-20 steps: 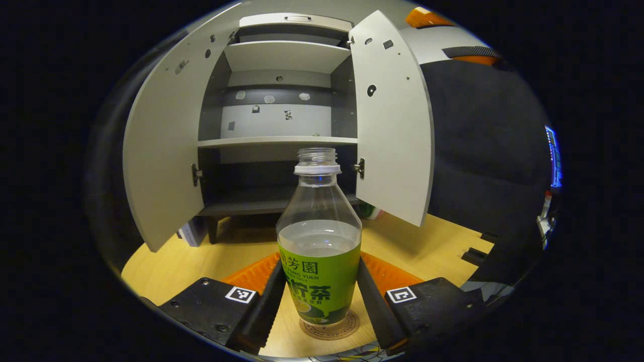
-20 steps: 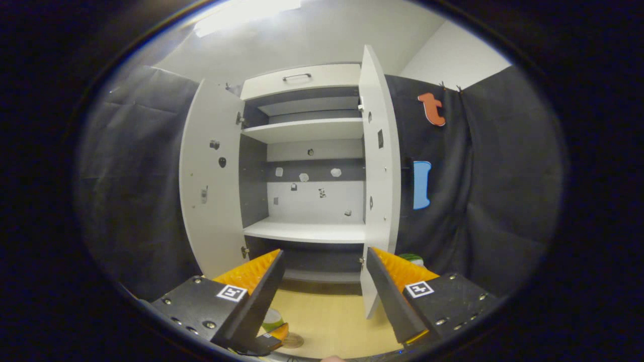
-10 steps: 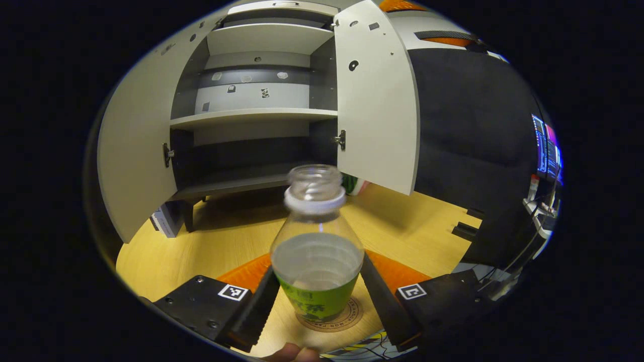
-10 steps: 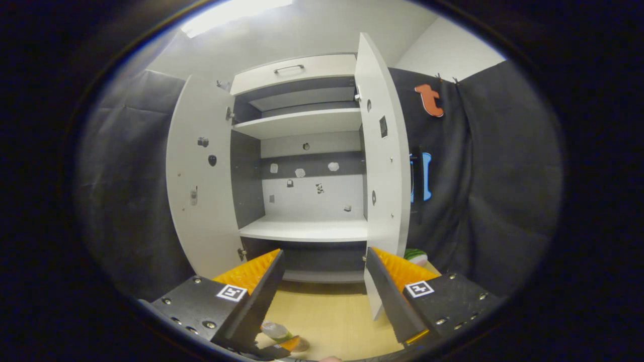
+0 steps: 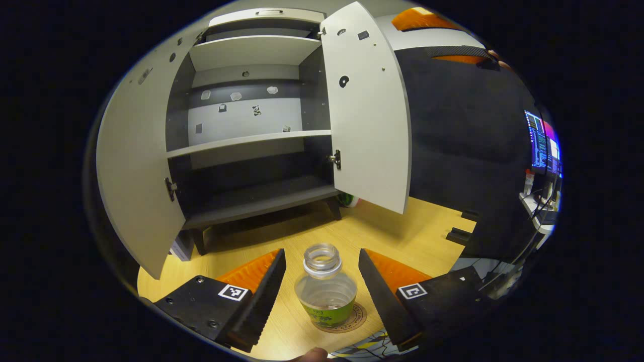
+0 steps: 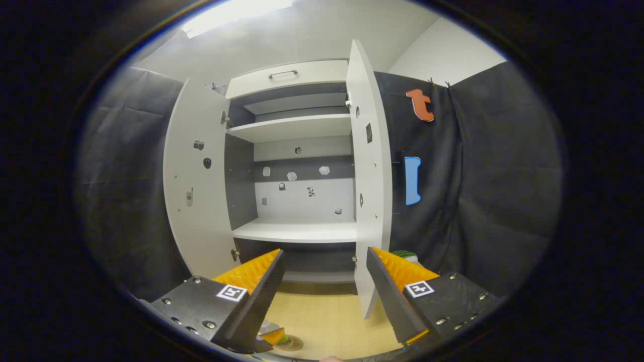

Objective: Grasp the bottle in the cabinet with the left hand and place it on the coaster, then close the right door with the right hand and the left door with the left hand.

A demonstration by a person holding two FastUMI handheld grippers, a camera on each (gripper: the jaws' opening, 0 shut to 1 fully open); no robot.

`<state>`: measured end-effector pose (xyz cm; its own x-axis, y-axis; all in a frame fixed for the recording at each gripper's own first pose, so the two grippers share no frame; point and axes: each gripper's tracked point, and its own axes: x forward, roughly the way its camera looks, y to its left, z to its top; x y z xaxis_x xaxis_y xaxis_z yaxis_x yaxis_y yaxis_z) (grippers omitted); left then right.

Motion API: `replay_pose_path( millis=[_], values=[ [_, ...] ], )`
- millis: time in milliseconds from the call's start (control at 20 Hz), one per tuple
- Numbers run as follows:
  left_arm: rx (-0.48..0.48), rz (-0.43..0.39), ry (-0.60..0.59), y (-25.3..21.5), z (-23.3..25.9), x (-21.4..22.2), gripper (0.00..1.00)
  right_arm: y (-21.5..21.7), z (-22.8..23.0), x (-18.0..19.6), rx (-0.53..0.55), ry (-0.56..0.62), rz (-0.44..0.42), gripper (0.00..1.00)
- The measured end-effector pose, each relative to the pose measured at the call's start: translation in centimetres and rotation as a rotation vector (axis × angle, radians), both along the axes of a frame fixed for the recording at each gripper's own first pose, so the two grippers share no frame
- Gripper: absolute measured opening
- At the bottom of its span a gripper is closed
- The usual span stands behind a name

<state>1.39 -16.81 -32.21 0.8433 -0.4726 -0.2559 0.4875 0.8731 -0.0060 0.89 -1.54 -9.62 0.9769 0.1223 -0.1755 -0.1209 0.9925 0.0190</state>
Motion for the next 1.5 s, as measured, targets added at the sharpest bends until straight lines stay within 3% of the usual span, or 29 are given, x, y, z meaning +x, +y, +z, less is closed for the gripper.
replay_pose_path(
  millis=[200, 500, 700, 1000, 1050, 1300, 1500],
  values=[
    [-0.018, 0.011, -0.002, 0.4, 4.7, -0.9, 0.92, -0.7, 0.4, -0.3, 0.004, -0.024, 0.012, 0.98],
    [-0.045, 0.053, -0.040, 2.6, 13.6, -1.8, 0.93, -4.5, 2.2, 1.5, 0.005, -0.063, -0.046, 1.00],
    [-0.066, 0.082, -0.019, 4.9, 18.1, -2.6, 0.93, -8.5, 3.2, 3.1, -0.001, -0.075, -0.098, 0.98],
    [-0.089, 0.192, -0.054, 10.2, 25.2, -2.0, 0.93, -15.8, 3.6, 5.3, -0.041, -0.077, -0.137, 0.98],
    [-0.098, 0.201, -0.066, 10.7, 26.3, -2.0, 0.93, -17.0, 3.6, 5.8, -0.042, -0.072, -0.139, 0.94],
    [-0.091, 0.247, -0.148, 14.3, 29.9, -2.3, 0.93, -23.0, 3.0, 10.2, -0.055, -0.057, -0.213, 0.98],
    [-0.086, 0.277, -0.160, 16.6, 29.7, -3.2, 0.93, -23.8, 1.9, 14.6, -0.109, -0.043, -0.134, 0.98]
  ],
)
